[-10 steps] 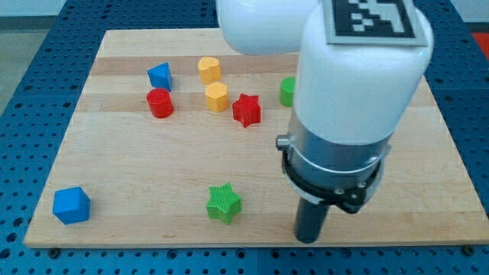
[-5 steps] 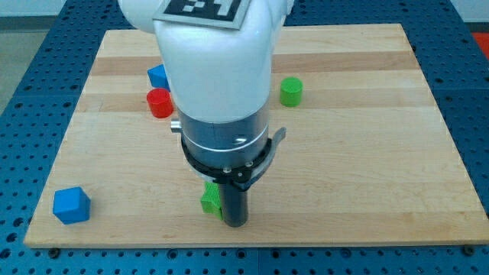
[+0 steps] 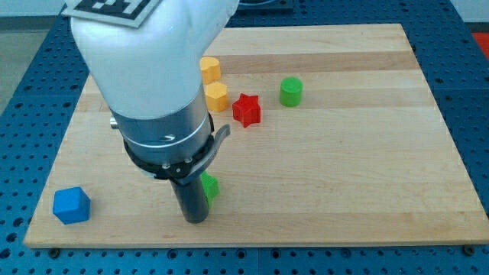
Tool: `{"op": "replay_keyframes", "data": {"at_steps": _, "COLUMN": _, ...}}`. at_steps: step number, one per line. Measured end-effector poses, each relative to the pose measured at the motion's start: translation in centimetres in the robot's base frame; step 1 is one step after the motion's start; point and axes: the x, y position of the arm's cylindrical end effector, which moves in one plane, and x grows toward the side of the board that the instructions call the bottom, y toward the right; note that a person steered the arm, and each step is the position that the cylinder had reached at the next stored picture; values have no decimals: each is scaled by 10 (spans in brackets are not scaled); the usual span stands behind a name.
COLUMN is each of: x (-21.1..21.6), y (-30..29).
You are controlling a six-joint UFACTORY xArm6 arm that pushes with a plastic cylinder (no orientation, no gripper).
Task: Push the green star towards the yellow hexagon
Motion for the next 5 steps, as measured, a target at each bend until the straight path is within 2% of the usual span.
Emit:
{"op": "replay_keyframes", "data": {"at_steps": 3, "x": -40, "y": 0}}
{"op": "replay_keyframes", "data": {"at_steps": 5, "x": -46, "y": 15}}
